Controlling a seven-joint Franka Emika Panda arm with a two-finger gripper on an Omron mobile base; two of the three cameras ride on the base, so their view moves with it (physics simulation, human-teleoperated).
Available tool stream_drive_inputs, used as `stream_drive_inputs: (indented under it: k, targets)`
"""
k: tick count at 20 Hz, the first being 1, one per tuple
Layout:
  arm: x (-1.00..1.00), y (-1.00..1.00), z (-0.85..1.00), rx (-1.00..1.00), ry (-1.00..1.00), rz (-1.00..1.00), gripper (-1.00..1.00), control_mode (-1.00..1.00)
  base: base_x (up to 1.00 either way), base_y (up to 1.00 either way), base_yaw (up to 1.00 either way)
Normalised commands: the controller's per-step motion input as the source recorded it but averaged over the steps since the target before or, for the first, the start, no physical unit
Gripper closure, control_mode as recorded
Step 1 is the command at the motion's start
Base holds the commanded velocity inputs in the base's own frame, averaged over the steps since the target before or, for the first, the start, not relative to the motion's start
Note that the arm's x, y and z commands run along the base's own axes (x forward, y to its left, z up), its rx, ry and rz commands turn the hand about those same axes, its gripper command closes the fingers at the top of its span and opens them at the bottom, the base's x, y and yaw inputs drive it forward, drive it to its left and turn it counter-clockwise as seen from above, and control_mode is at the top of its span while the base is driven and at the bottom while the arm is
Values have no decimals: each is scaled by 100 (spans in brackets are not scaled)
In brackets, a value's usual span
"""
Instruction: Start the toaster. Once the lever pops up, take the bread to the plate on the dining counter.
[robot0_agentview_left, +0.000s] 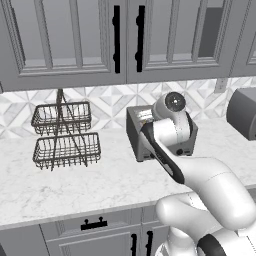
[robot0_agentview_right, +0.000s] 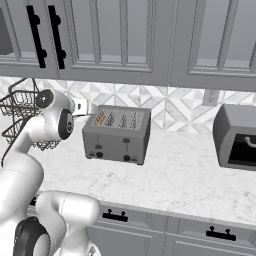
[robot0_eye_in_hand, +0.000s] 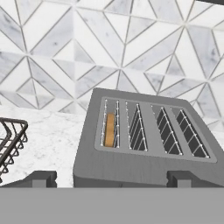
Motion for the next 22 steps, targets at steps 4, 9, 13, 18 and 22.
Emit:
stream_drive_inputs:
  k: [4,9,13,18,22]
  targets:
    - [0,0,0,0,0,0,-100,-100,0,0,0]
    - [0,0,0,0,0,0,-100,-100,0,0,0]
    - [0,0,0,0,0,0,-100,-100,0,0,0]
    - [0,0,0,0,0,0,-100,-100,0,0,0]
    - [0,0,0,0,0,0,-100,-100,0,0,0]
